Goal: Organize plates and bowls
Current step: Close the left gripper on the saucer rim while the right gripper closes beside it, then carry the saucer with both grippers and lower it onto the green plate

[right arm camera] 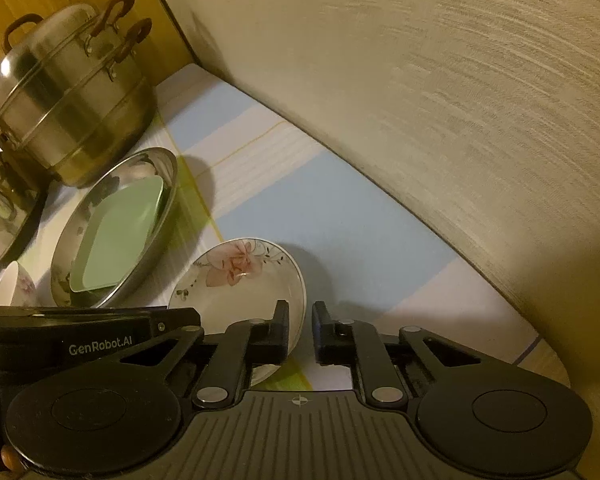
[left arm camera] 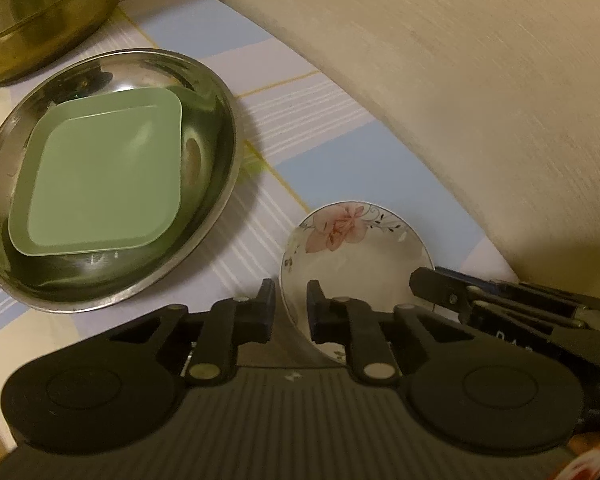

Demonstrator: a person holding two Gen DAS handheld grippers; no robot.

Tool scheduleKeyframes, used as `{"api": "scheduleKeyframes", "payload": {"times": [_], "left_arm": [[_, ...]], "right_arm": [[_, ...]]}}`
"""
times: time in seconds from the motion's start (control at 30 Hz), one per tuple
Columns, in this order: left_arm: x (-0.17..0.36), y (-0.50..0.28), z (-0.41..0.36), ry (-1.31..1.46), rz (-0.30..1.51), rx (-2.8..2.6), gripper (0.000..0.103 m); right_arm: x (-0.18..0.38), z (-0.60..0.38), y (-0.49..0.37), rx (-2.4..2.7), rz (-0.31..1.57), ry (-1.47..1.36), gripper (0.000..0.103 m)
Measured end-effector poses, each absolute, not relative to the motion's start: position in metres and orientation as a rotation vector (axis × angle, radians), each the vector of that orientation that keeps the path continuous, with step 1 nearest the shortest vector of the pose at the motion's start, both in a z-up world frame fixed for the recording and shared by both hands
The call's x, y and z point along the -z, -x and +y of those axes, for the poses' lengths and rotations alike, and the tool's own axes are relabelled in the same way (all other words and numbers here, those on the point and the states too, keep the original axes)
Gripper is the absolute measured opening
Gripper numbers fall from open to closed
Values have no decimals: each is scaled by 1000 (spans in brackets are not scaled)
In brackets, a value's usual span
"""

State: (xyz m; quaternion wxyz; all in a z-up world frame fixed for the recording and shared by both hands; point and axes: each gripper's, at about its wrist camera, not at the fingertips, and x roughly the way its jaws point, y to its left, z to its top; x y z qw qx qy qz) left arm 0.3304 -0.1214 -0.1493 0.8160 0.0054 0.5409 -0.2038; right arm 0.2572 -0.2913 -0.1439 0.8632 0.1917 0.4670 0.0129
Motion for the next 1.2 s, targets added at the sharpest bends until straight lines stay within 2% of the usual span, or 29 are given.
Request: {"api": "scheduleKeyframes", "payload": {"times": [0.13,0.7,1.2], "left_arm": [[151,-333,-124,-27,1155,434,11],[139,-334,-120,-10,1123,459,10],[109,-336,-75,67,1053,377,10]], "right_arm": [[145,-290,-257,-30,974,-392,5],[132,-290,-261,-26,967,-376,5],[103,-260,-286,-134,935,-345,5]]}}
